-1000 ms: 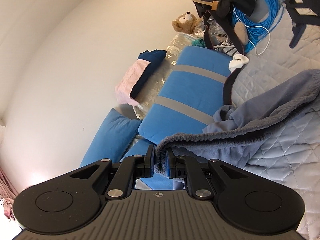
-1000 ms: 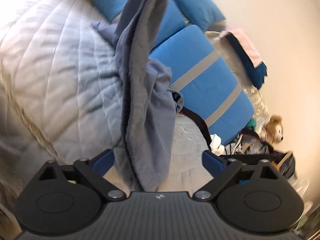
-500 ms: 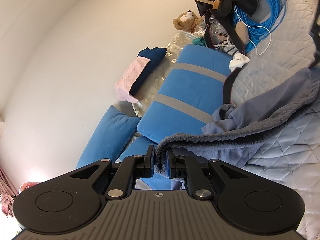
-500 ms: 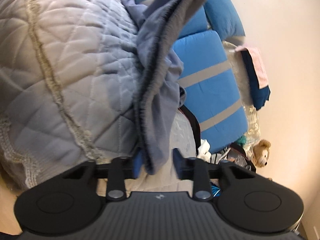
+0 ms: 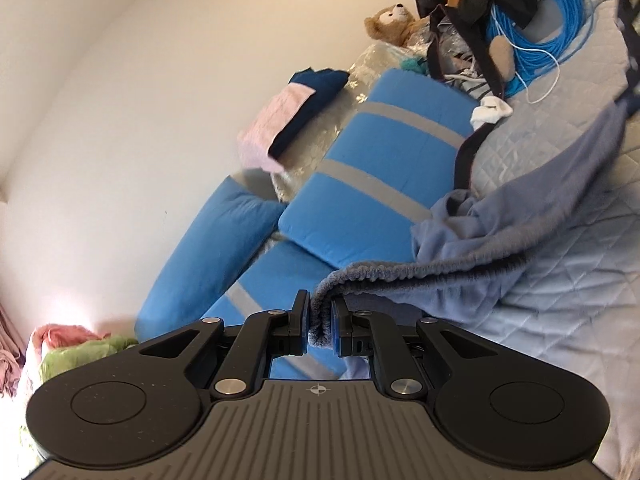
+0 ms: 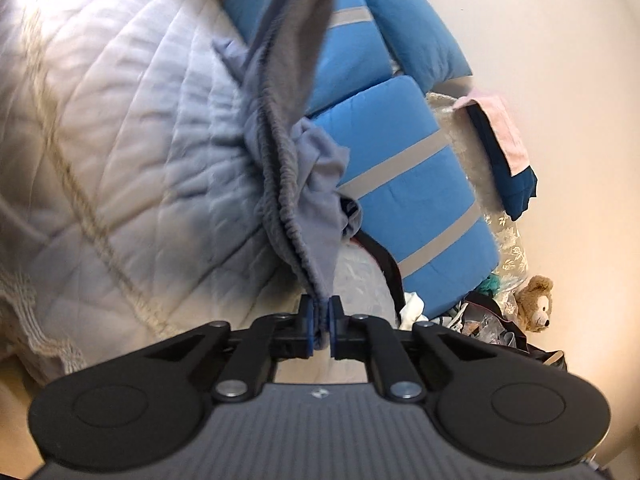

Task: Fold clothes
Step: 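Lift the garment by its waistband with both grippers, spreading it open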

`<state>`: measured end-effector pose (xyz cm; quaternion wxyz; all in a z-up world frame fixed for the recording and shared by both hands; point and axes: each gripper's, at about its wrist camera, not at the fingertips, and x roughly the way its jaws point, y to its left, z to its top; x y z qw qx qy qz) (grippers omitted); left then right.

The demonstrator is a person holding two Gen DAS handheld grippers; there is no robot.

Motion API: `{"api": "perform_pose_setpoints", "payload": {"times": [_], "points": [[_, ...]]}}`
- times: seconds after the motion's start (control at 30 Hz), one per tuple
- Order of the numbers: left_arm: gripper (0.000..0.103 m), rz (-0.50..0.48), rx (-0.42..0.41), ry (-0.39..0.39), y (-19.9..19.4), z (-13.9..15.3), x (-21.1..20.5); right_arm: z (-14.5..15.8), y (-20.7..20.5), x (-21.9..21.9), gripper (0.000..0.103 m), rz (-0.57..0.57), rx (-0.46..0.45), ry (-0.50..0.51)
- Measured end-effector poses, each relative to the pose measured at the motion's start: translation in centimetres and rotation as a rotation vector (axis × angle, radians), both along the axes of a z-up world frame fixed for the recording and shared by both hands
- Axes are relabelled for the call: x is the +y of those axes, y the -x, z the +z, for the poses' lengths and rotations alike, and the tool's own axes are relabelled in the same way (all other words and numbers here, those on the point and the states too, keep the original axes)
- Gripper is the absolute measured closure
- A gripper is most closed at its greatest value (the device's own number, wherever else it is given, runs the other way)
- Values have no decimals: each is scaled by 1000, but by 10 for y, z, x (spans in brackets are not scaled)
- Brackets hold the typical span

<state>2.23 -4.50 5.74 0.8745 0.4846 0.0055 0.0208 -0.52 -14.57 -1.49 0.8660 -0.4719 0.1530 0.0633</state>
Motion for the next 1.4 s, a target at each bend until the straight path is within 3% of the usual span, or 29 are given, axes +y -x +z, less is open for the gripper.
{"api": "perform_pose_setpoints", "payload": {"times": [0.3,0.63,0.77,0.87,0.97,1.07,1.23,1.4], "points": [[93,-14,-66,-61,64,72,23,116,45,-17,103,117,21,-156],[93,-5,-102,-125,144,145,43,221,122,-28,103,275,133,-338],[93,-43,-4,-107,162,180,52,262,137,-36,103,338,208,-371],[93,-87,133,-79,165,211,58,295,125,-47,103,369,311,-372],[93,-138,323,21,161,251,64,327,105,-60,103,397,421,-359],[93,-152,423,69,161,289,67,361,93,-73,103,422,468,-393],[93,-143,389,85,175,357,70,423,101,-92,103,482,405,-487],[93,-151,251,131,189,415,78,468,123,-105,103,578,315,-538]]}}
